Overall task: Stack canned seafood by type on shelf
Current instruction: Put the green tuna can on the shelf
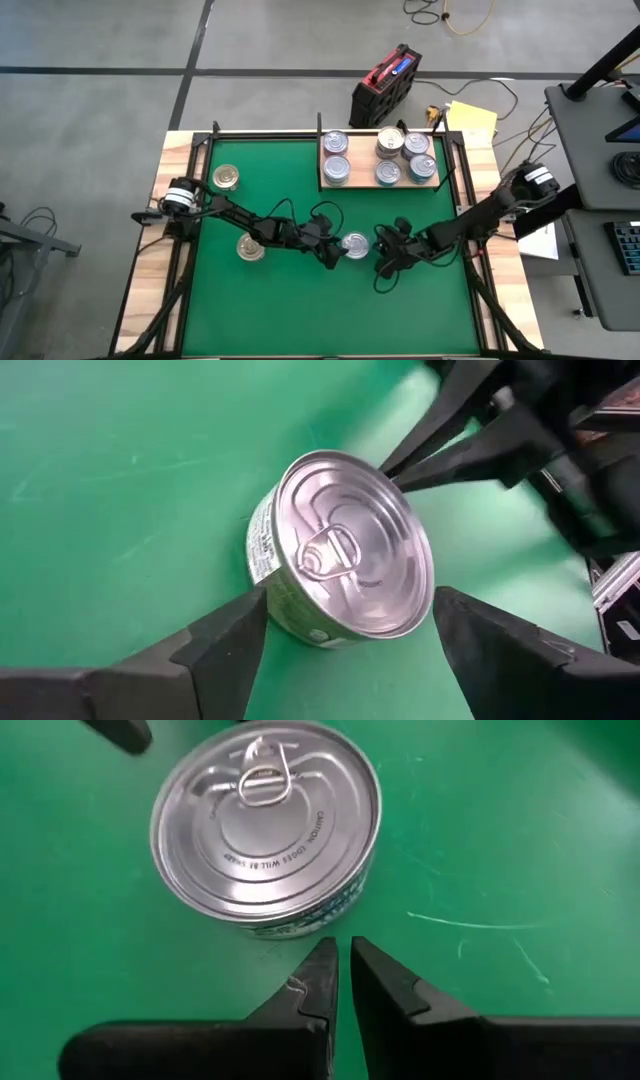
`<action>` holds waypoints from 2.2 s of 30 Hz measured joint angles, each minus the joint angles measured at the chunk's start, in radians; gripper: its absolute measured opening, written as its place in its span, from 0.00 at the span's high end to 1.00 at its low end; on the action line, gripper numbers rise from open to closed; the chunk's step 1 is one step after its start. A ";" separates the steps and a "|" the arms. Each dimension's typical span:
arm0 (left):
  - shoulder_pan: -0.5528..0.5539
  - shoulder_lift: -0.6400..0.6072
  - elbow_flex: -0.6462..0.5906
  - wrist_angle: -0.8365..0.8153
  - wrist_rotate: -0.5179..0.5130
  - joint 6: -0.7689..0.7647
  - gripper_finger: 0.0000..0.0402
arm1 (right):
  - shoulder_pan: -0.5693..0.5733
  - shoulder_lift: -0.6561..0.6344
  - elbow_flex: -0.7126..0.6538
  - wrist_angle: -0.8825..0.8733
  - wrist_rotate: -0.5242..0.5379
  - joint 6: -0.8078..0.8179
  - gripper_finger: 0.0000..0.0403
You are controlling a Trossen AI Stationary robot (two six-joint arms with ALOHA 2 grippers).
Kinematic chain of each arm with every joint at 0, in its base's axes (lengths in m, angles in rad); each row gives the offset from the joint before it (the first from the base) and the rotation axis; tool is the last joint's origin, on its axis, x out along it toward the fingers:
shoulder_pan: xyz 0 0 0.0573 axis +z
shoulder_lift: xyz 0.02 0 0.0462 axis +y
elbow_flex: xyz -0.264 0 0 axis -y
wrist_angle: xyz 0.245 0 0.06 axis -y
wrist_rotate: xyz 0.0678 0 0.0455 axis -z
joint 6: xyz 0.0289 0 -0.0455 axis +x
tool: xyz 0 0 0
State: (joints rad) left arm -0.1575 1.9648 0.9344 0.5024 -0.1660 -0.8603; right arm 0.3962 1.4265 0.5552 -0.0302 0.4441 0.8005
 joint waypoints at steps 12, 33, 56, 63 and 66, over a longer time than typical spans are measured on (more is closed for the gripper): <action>0.001 -0.037 0.004 0.001 0.075 0.007 0.55 | -0.023 -0.162 -0.002 -0.089 -0.064 0.049 0.91; -0.034 -0.019 0.019 -0.030 -0.043 0.119 1.00 | -0.103 -0.102 -0.008 -0.075 -0.163 0.064 0.49; -0.059 0.046 0.060 -0.109 -0.088 0.064 1.00 | -0.134 -0.088 -0.013 0.014 -0.183 0.077 0.31; -0.071 0.044 0.060 -0.079 -0.096 0.059 1.00 | -0.135 -0.087 -0.016 0.019 -0.183 0.083 0.29; -0.073 0.017 0.060 -0.030 -0.094 0.082 1.00 | -0.135 -0.087 -0.017 0.018 -0.183 0.082 0.29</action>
State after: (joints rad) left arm -0.2302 1.9822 0.9943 0.4720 -0.2601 -0.7782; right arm 0.2611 1.3392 0.5386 -0.0118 0.2615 0.8825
